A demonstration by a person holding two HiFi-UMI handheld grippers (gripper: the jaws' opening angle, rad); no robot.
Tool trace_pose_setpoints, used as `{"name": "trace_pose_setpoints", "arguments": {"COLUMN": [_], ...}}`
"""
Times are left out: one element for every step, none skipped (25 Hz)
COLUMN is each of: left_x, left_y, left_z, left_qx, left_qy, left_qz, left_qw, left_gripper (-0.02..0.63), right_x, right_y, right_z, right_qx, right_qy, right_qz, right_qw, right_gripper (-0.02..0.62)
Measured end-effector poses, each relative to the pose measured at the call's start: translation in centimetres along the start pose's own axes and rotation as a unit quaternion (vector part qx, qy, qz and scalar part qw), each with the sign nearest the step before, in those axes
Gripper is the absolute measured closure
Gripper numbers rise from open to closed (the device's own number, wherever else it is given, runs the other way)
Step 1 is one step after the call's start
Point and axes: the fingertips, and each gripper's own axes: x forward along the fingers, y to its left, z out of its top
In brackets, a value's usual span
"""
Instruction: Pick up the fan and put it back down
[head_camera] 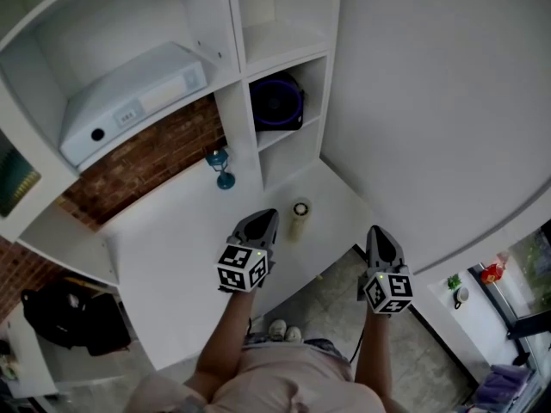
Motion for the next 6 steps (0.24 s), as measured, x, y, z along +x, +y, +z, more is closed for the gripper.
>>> {"name": "trace_pose_setpoints", "arguments": {"left_x": [-0.02,-0.05,-0.10,-0.16,-0.21,-0.26], "left_y": [0.06,0.12,0.19,0.24,0.29,0.33], "left_z": [-0.07,-0.14,-0.20,-0.24,-0.28,-0.31], "left_qx": [-0.001,-0.002,-0.002,-0.003,-0.003,-0.003], "left_qy": [0.001,0.001,0.001,0.001,0.001,0.001], "left_qz": [0.000,0.001,0.001,0.001,0.001,0.002], "left_qw": [1.0000,1.0000,1.0000,1.0000,1.0000,1.0000], "left_gripper": [0.578,0.578,0.578,0.578,0.578,0.578], "right_x": [0.03,0.06,0.07,0.08,0.08,0.08], "right_y": [0.05,0.12,0.22,0.31,0.40,0.49], "right_z": [-0.05,-0.09,-0.13,-0.17,-0.21,-0.24], "right_qx": [-0.001,-0.001,-0.001,-0.001,-0.001,-0.001], "right_qy": [0.001,0.002,0.002,0.003,0.003,0.004], "right_qz": [0.000,0.001,0.002,0.002,0.003,0.003], "right_qw": [1.000,1.000,1.000,1.000,1.000,1.000], "right_gripper": [0.580,0.580,0.580,0.580,0.580,0.580]}}
